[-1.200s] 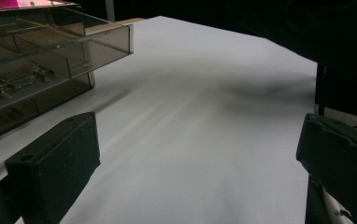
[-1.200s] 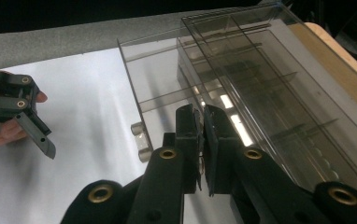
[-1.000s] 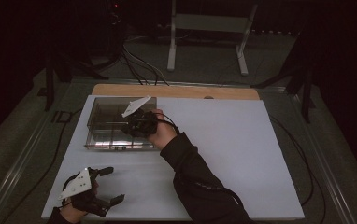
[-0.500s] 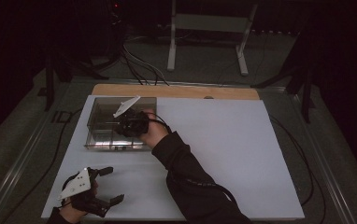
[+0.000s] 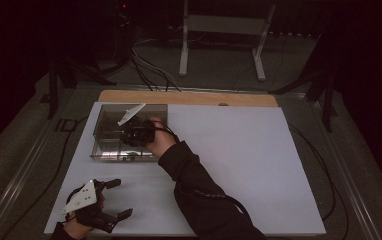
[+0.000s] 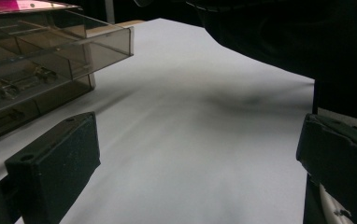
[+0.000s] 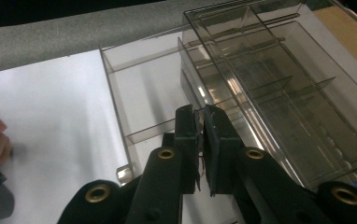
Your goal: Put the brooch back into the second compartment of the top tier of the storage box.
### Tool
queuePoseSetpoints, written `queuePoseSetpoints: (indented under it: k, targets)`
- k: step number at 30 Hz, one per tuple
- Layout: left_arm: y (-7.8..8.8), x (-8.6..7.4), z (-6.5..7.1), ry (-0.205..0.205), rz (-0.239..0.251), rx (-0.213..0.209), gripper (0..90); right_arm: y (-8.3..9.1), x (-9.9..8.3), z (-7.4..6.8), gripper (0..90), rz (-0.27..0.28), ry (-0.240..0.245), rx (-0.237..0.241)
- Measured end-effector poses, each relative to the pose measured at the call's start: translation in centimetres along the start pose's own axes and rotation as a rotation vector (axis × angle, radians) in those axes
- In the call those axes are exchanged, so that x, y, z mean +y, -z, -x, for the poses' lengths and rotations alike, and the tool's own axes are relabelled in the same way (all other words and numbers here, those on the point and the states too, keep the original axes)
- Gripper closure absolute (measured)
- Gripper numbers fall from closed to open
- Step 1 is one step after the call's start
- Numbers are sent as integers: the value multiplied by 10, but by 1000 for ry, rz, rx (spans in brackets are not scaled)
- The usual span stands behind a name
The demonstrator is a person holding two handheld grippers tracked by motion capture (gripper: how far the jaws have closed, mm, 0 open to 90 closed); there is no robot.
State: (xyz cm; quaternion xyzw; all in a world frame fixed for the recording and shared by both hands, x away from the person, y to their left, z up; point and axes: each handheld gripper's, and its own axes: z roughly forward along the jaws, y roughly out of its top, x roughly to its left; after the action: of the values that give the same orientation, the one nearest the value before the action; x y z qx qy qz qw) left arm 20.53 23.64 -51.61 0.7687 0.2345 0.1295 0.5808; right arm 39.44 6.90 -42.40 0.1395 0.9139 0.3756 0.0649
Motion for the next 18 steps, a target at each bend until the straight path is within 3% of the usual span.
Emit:
queuePoseSetpoints:
  k: [6,18]
  targets:
    - [0,0,0,0,2,2,6,2,1,0,686,10,-10,-4]
    - [0,0,-1,1,1,1,6,22,1,-7,344,91,-39,-8]
